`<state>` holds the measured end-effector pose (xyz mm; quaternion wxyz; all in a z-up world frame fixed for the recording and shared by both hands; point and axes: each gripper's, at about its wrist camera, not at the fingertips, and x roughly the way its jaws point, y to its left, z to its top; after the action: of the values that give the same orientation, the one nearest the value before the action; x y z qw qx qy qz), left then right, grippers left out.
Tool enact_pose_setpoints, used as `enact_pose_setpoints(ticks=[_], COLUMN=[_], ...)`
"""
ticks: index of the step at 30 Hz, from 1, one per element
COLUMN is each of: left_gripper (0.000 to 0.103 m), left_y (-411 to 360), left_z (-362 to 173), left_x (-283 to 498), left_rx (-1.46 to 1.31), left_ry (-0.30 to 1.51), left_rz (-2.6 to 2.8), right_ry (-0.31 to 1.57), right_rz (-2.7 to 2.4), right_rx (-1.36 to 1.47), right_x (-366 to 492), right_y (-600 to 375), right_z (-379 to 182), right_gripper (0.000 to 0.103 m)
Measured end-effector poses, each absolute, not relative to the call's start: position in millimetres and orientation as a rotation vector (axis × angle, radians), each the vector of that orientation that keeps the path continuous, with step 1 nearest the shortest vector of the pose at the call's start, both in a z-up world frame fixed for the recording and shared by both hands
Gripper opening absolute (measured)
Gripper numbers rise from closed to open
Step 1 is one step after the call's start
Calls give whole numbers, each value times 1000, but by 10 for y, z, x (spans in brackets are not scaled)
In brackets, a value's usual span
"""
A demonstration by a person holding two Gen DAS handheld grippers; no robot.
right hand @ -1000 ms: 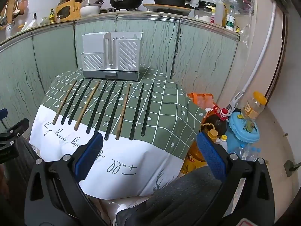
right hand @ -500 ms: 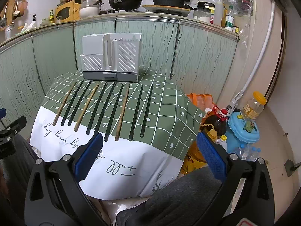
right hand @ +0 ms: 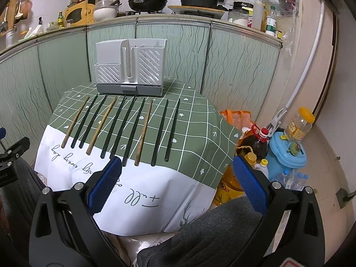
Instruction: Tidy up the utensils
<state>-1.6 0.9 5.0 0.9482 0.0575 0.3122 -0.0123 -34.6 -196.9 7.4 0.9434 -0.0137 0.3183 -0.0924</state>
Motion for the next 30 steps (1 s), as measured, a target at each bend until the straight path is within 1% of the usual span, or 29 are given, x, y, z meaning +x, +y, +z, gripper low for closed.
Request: enact_pose_setpoints(ticks=[30], left_gripper=[99], left_y=[10], left_z=[3], left_x=[-5], left_rx=[139], left_ry=[659], left_rz=[-7], right_ry=[659], right_rz=[-188], right_rx=[-26], right_x=[-328], right_y=[-1993], right_z=[-9], right_gripper=[95])
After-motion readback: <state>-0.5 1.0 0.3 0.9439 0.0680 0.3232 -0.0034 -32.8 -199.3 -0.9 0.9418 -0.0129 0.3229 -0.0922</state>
